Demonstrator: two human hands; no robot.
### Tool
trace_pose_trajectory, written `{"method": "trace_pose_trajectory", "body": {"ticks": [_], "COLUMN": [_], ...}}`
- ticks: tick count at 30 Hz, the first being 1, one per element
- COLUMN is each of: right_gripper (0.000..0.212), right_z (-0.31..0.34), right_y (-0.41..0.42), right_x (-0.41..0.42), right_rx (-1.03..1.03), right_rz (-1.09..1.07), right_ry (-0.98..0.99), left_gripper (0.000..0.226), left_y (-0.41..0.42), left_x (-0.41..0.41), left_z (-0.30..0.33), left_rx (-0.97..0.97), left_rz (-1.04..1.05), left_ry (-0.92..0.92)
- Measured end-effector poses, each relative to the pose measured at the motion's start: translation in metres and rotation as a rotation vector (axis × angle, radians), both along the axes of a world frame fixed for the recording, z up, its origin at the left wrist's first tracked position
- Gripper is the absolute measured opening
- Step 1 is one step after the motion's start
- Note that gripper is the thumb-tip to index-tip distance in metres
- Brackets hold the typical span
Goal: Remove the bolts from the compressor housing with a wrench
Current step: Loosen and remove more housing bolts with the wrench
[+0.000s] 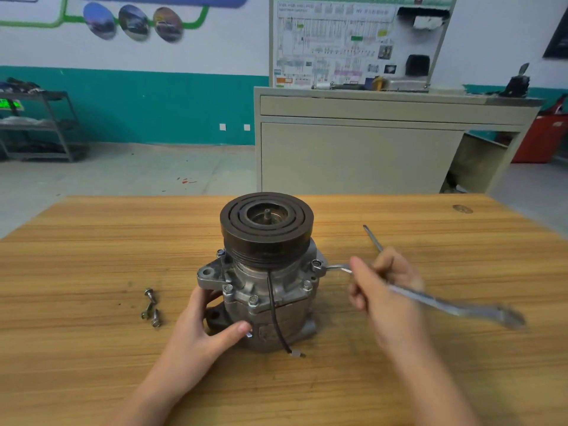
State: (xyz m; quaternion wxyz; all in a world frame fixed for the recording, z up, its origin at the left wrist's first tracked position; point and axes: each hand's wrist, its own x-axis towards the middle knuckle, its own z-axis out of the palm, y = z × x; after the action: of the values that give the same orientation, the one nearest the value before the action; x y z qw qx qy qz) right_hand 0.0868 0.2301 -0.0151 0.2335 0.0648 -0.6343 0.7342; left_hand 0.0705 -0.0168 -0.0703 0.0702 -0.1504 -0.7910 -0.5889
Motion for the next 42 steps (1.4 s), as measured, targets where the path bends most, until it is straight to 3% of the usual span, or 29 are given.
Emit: {"method": "trace_pose_trajectory", "body": {"ticks": [3,7,11,14,18,22,23,25,28,30,33,39,42], "right_gripper": [0.03,0.039,0.052,0.046,0.035,0.042,0.044,0.043,0.036,0.028,0.031,0.042,0.049], "right_z": [0.022,0.037,0.026,0.011,-0.002,-0.005,-0.003,0.003,0.018,0.026,0.028,0.009,-0.003], "right_y": [0.022,0.026,0.016,-0.003,-0.03,-0.041,-0.034,-0.014,0.02,0.025,0.026,0.009,-0.012], "right_x": [-0.028,-0.035,-0.013,0.001,0.014,0.016,0.014,0.003,-0.023,-0.039,-0.045,-0.014,0.0], "right_rx": [-0.203,-0.363,-0.058,0.123,0.225,0.53,0.511,0.254,-0.106,-0.3,-0.48,-0.103,-0.001], "right_rz": [0.268,0.181,-0.087,-0.229,-0.287,-0.273,-0.24,-0.141,0.206,0.346,0.275,-0.063,-0.2], "right_ry": [-0.094,0.048,0.112,0.127,0.244,0.456,0.421,0.189,-0.119,-0.157,-0.037,0.063,0.092], "left_gripper": [0.076,0.079,0.075,0.072,0.071,0.084,0.088,0.095,0.101,0.098,0.099,0.076,0.087], "left_y": [-0.002,-0.004,-0.003,-0.002,0.003,0.016,0.019,0.021,0.023,0.023,0.019,0.016,0.015], "left_x": [-0.002,-0.002,-0.001,-0.001,0.002,0.004,0.003,-0.001,-0.004,-0.002,-0.001,-0.003,-0.005], "left_z": [-0.001,-0.001,0.0,0.001,0.005,0.014,0.016,0.019,0.022,0.022,0.018,0.008,0.01], "left_rx": [-0.004,-0.011,-0.029,-0.032,-0.014,0.043,0.056,0.075,0.078,0.058,0.078,0.067,0.074], "left_rz": [0.006,0.018,0.019,0.029,0.03,0.064,0.071,0.063,0.038,0.025,-0.001,-0.022,-0.023], "left_ry": [-0.013,-0.008,0.001,0.005,0.019,0.027,0.029,0.04,0.057,0.064,0.06,0.067,0.053]}}
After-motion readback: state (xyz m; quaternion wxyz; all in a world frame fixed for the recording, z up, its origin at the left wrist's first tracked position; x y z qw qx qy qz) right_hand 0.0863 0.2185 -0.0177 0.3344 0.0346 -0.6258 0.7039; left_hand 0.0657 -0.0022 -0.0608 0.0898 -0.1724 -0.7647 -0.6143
